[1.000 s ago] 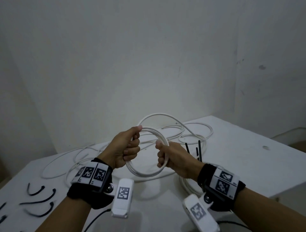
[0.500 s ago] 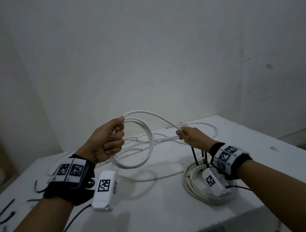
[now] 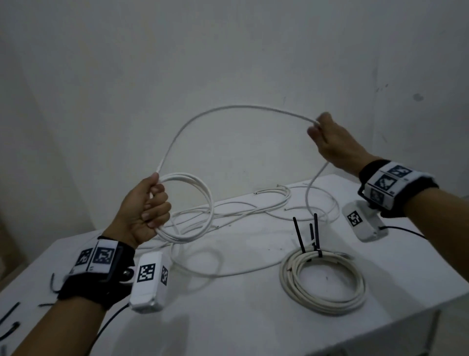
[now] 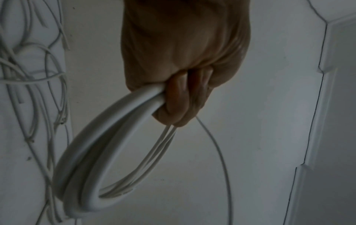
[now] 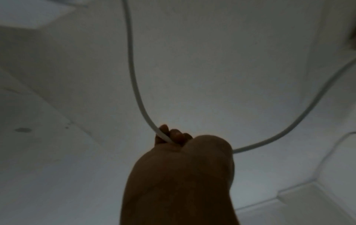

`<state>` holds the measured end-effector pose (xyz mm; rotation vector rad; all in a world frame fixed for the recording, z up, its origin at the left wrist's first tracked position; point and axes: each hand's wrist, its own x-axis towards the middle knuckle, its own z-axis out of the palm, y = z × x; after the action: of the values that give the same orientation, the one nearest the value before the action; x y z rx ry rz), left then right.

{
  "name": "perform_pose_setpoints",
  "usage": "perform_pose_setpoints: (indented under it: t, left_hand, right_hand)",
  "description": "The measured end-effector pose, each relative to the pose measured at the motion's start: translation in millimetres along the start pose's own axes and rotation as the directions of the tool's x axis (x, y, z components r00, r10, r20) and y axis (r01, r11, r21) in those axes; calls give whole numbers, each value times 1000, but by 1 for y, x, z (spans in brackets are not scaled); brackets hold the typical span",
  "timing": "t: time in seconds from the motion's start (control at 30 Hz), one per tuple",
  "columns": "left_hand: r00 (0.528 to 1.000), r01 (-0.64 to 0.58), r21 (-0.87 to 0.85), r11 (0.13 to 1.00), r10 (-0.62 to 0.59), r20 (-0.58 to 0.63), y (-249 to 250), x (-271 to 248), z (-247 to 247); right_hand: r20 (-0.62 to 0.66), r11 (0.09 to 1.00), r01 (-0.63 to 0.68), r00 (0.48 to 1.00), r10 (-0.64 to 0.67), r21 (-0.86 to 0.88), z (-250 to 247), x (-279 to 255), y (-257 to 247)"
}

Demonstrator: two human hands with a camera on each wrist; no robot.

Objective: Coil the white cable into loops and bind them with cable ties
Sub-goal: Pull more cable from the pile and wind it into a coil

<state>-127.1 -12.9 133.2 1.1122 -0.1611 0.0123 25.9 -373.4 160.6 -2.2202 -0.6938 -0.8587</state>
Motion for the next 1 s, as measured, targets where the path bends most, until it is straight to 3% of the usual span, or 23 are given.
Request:
perform_pose_setpoints:
  t: [0.07, 0.17, 0.23, 0.3, 0.37, 0.47, 0.6, 0.7, 0.8, 0.9, 1.0]
  left_hand:
    - [999, 37, -31, 999, -36, 35, -8, 4, 5]
    - [996, 69, -70, 995, -64, 65, -18, 10, 18]
    - [998, 56, -71, 996, -55, 14, -21, 12, 28]
    - [996, 30, -48, 998, -34, -84, -21, 12, 37]
    - [990, 7, -41, 999, -13, -138, -19, 11, 44]
    - [972, -30, -24, 999, 23, -234, -18, 10, 46]
    - [935, -60, 8, 998, 59, -350, -18, 11, 39]
    - [921, -52, 57, 997, 70, -383, -20, 11, 35]
    - [918, -53, 99, 994, 88, -388, -27, 11, 36]
    - [915, -27, 185, 982, 99, -391, -36, 13, 44]
    - [926, 27, 339, 940, 104, -362, -45, 9, 59]
  right_hand:
    - [-75, 986, 168, 983, -167, 14, -5, 5, -22]
    - [-34, 935, 277, 956, -291, -221, 1, 9, -41]
    - [92, 851, 270, 962, -257, -449, 11, 5, -47]
    - [252, 733, 269, 958, -138, -625, 22, -6, -47]
    - [414, 615, 343, 910, -31, -709, 33, -22, -44]
    - [589, 591, 479, 808, -8, -649, 45, -51, -48]
    - [712, 607, 599, 698, -77, -522, 52, -92, -68]
    - [755, 609, 641, 648, -104, -466, 49, -110, -84]
    - [810, 620, 695, 565, -158, -364, 38, -121, -108]
    - [837, 586, 770, 478, -265, -253, 34, -133, -137]
    - [829, 539, 817, 437, -349, -204, 40, -142, -158]
